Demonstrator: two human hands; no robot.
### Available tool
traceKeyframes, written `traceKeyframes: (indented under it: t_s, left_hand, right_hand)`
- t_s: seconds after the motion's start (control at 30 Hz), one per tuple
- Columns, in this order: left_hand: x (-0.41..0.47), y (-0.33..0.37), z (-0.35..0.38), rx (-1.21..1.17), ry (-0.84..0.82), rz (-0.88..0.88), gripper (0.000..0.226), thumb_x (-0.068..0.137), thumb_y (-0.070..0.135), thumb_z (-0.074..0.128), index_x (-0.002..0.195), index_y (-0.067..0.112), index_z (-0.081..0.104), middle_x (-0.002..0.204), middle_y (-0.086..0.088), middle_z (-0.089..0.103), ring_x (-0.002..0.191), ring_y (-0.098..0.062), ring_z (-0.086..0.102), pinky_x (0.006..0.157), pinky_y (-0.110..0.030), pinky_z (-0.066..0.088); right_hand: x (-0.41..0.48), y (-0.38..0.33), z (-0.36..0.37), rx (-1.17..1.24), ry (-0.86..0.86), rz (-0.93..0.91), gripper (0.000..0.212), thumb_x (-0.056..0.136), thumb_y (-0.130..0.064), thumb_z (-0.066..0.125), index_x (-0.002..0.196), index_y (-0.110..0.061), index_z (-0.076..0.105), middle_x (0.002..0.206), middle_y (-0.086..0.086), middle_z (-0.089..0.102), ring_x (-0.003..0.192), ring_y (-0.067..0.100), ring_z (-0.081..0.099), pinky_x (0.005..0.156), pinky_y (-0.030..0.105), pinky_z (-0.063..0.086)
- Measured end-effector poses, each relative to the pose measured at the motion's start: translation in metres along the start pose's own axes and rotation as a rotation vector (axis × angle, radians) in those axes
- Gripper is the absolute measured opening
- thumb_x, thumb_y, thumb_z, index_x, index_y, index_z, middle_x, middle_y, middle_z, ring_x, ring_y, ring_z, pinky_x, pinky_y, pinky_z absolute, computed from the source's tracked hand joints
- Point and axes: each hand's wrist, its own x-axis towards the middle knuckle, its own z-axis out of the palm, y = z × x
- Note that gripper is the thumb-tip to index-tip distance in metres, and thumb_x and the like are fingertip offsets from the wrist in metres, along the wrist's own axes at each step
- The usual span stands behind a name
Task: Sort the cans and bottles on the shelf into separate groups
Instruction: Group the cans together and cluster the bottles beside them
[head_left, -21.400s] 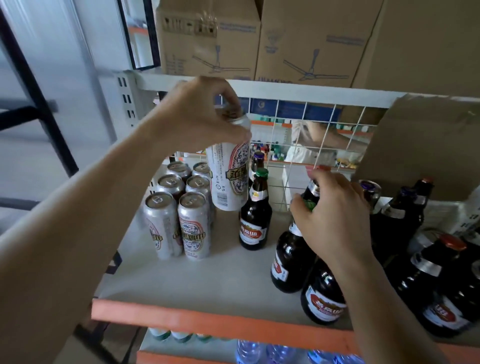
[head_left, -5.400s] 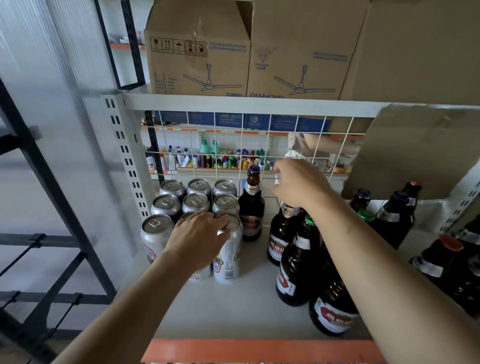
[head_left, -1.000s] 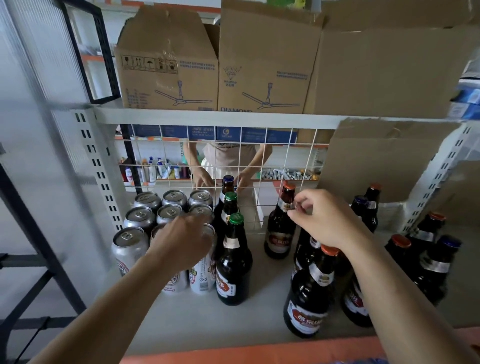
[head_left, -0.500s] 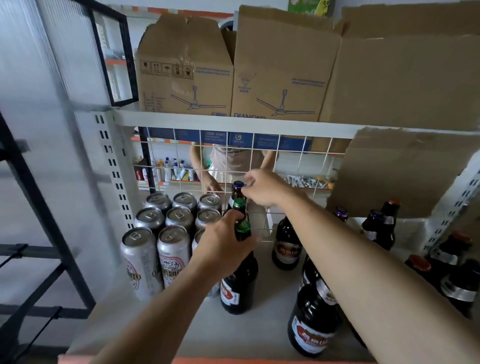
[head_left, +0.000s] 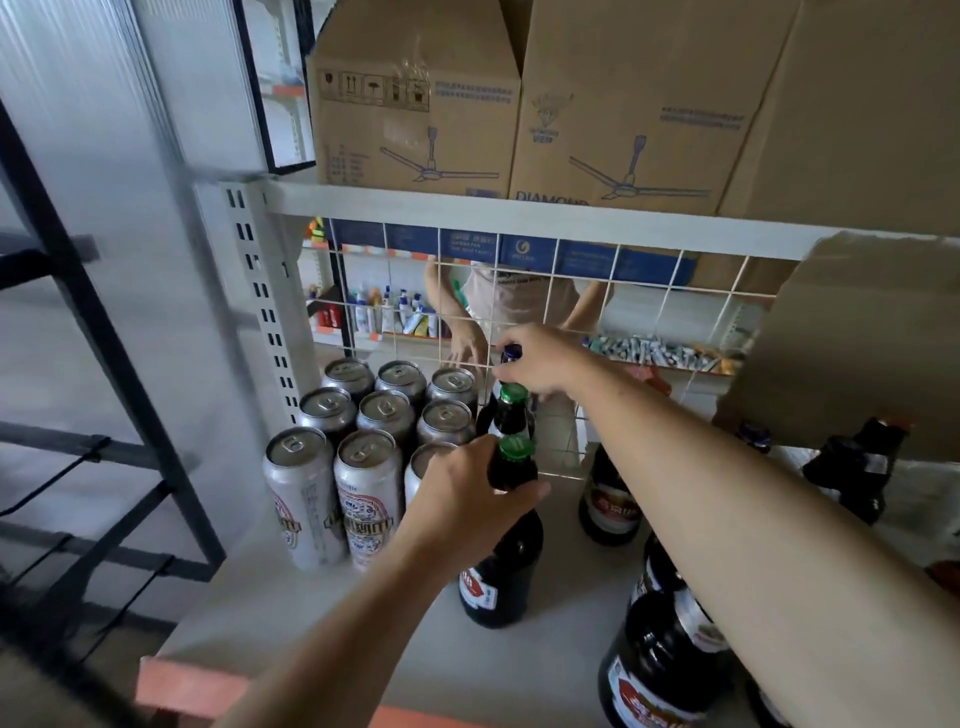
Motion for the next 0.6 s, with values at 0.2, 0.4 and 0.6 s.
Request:
traceKeyframes:
  t_s: [0.2, 0.4, 0.6]
  left_hand:
    - [0.0, 0.004, 0.003, 0.031, 0.02, -0.003, 0.03, 0.076, 0.047, 0.068, 0.063, 0.029, 0.047, 0.058, 0.012, 0.053, 0.054, 0.004, 0.047, 0.051, -0.007, 0.037]
    - [-0.003, 0.006, 0.001, 0.032, 0.044, 0.01, 0.036, 0.076, 0.045, 0.069, 0.056, 0.029, 0.043, 0.052, 0.011, 0.05, 0.049, 0.002, 0.046, 0.046, -0.008, 0.034]
    - [-0.002, 0.007, 0.006, 0.054, 0.049, 0.047, 0.034, 0.075, 0.05, 0.067, 0.062, 0.024, 0.048, 0.053, 0.008, 0.049, 0.051, -0.005, 0.046, 0.045, -0.013, 0.033]
  right_hand:
    - [0.006, 0.006, 0.004, -0.133, 0.042, 0.017, 0.022, 0.087, -0.006, 0.069, 0.106, -0.013, 0.062, 0.096, 0.008, 0.065, 0.074, 0.022, 0.066, 0.065, 0.035, 0.059]
    - [0.007, 0.019, -0.006, -0.203, 0.093, 0.095, 0.021, 0.08, 0.002, 0.068, 0.101, 0.0, 0.068, 0.096, 0.018, 0.069, 0.076, 0.029, 0.071, 0.07, 0.043, 0.061]
    - [0.001, 0.032, -0.011, -0.102, 0.123, 0.126, 0.018, 0.087, 0.006, 0.061, 0.103, 0.003, 0.067, 0.101, 0.019, 0.068, 0.079, 0.028, 0.066, 0.064, 0.031, 0.053]
